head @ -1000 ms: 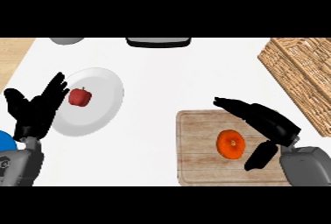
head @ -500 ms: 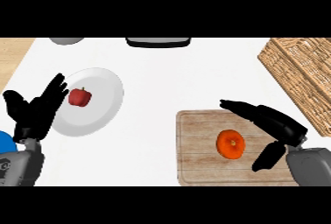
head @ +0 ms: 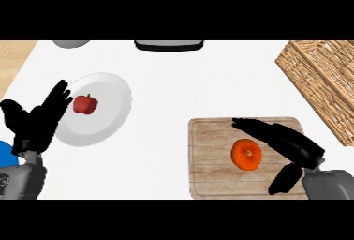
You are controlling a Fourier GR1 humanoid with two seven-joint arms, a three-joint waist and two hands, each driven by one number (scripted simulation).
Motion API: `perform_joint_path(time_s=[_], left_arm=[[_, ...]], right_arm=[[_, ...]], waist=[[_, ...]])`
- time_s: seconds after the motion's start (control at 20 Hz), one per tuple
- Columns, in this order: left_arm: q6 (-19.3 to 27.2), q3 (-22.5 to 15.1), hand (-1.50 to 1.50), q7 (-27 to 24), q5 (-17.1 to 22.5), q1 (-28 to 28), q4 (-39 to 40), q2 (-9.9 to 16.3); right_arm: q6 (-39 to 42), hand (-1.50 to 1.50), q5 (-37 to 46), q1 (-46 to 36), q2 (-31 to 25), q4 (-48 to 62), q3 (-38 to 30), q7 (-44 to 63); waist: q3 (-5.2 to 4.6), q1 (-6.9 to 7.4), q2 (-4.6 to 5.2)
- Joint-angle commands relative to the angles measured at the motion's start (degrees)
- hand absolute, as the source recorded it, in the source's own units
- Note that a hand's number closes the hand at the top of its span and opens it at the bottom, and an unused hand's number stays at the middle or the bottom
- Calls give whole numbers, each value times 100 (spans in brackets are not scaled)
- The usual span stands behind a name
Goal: Pick the squash from the cutting board and place it in the basket
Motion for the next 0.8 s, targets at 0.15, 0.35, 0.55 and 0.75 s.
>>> perform_joint_path(time_s=[0.15, 0.35, 0.55, 0.75], left_arm=[[176, -109, 0, 77, -302, 37, -152, -244], [-58, 33, 0, -198, -207, -1, 174, -228], [-75, 162, 0, 249, -138, -457, 222, -43], [-120, 169, 0, 235, -173, -72, -77, -95]], right_arm=[[-429, -150, 521, 189, -42, 188, 2, -215], [-400, -150, 749, -337, 577, 267, 253, 444], [-962, 150, 1333, 18, 37, 545, 640, -496], [-1408, 150, 1618, -82, 274, 1155, 683, -637]], waist=[[1, 0, 1], [-1, 7, 3], [1, -8, 6], [2, 15, 4]])
